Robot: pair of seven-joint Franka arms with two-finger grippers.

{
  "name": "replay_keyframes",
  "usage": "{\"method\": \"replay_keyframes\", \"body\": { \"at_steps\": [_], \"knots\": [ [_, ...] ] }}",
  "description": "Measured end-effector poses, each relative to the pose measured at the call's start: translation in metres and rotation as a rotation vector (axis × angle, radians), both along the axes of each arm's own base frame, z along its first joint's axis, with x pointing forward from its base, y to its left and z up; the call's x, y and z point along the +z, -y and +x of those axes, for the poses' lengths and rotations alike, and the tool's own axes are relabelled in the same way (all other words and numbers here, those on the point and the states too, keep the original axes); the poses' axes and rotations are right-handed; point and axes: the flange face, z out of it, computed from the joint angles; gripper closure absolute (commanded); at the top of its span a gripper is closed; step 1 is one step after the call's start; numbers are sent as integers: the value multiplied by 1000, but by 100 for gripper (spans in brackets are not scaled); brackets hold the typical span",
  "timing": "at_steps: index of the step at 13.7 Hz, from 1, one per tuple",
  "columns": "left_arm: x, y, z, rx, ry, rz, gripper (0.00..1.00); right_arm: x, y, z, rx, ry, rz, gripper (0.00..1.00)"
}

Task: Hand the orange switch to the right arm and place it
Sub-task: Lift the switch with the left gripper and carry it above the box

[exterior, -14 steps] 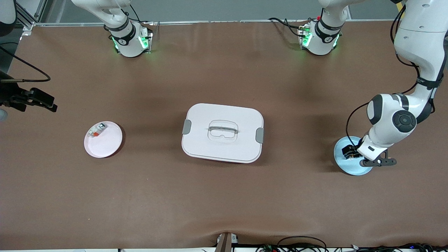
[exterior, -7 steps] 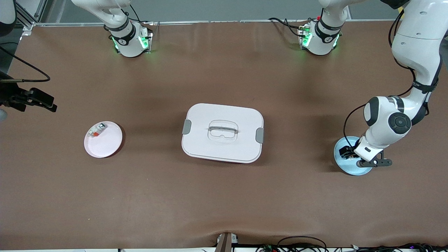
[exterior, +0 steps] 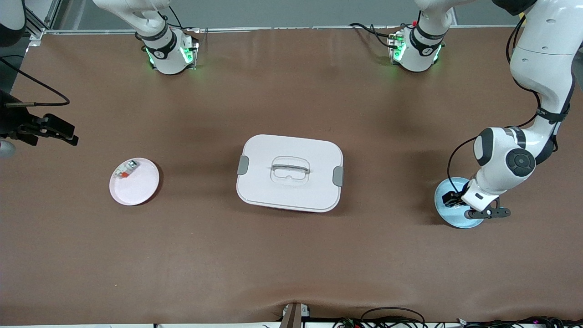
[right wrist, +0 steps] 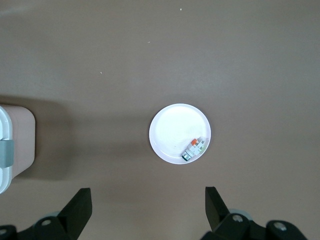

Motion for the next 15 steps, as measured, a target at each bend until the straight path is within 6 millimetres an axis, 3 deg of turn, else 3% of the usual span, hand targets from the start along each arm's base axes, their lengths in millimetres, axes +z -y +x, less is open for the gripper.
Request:
{"method": "replay_keyframes", "body": {
  "at_steps": [3,6,9,13,15],
  "knots": [
    [6,0,5,9,13,1,100,-5,-23,-6,38,-54,3,0],
    [28,4,9,4,4,13,100,-11,-67,-19,110,-139,-3,0],
    [74,22,10,-15,-8,28,100,-13,-112,-30,115,-166,-16,0],
    [152,71,1,26,-27,6,100,-13,-201,-55,59,-182,16,0],
    [185,96,-9,92,-57,-46,100,-10,-234,-65,-12,-194,91,0]
  ]
}}
